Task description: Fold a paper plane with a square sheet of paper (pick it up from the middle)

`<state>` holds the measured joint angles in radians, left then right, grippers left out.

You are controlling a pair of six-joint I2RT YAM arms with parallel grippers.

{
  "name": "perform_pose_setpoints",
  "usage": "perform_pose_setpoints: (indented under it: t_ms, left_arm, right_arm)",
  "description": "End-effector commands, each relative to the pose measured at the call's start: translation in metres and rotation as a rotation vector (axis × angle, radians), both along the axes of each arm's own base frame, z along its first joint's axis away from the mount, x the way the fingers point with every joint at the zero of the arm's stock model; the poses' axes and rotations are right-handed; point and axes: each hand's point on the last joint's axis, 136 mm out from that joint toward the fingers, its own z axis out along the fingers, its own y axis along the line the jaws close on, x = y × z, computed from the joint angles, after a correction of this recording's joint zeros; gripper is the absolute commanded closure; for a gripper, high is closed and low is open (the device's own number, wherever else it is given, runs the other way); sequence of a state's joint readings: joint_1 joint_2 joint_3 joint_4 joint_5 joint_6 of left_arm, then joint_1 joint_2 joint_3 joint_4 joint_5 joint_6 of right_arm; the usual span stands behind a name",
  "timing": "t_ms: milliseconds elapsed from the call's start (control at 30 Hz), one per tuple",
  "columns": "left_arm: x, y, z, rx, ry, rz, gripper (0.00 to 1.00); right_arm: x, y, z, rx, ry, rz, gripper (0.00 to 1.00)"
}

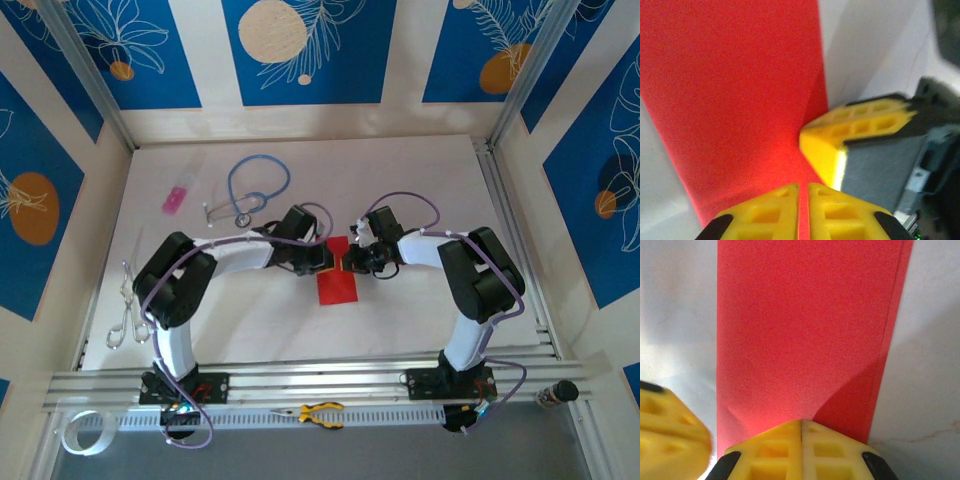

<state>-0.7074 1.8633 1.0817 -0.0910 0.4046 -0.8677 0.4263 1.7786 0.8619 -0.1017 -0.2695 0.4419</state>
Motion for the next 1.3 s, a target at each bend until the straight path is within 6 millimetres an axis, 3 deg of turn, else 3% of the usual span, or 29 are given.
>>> perform_pose_setpoints:
  t_ms: [0,133,433,633,733,1000,1133,1267]
  left_arm:
    - [-0.011,-0.010,0.006,-0.082,0.017,0.012,0.87]
    - [-0.025,-0.003,-0.011,-0.053,0.045,0.012,0.87]
    - [-0.065,0.019,-0.029,0.064,0.061,-0.100,0.87]
    - [-0.091,0.023,-0.023,0.095,0.039,-0.199,0.87]
    - [-0.095,0.029,-0.014,0.114,0.007,-0.218,0.86]
    - [-0.061,0.059,0.025,0.142,-0.146,-0.075,0.86]
    - [-0.024,0.060,0.044,0.024,-0.156,0.022,0.84]
    - [0.012,0.048,0.053,-0.079,-0.154,0.053,0.83]
  right_arm:
    - [-0.029,-0.022,-0.034,-0.126,0.122,-0.008,1.00]
    - [-0.029,-0.022,-0.035,-0.128,0.126,-0.008,1.00]
    - [-0.028,-0.022,-0.035,-0.131,0.128,-0.010,1.00]
    - [-0.028,-0.022,-0.036,-0.135,0.133,-0.010,1.00]
    - [-0.029,-0.021,-0.035,-0.128,0.131,-0.001,1.00]
    - [-0.035,0.001,-0.017,-0.096,0.116,0.077,1.00]
    - [-0.033,0.016,0.026,0.056,0.080,0.065,0.99]
    - [-0.023,0.003,0.070,0.093,0.021,-0.011,0.95]
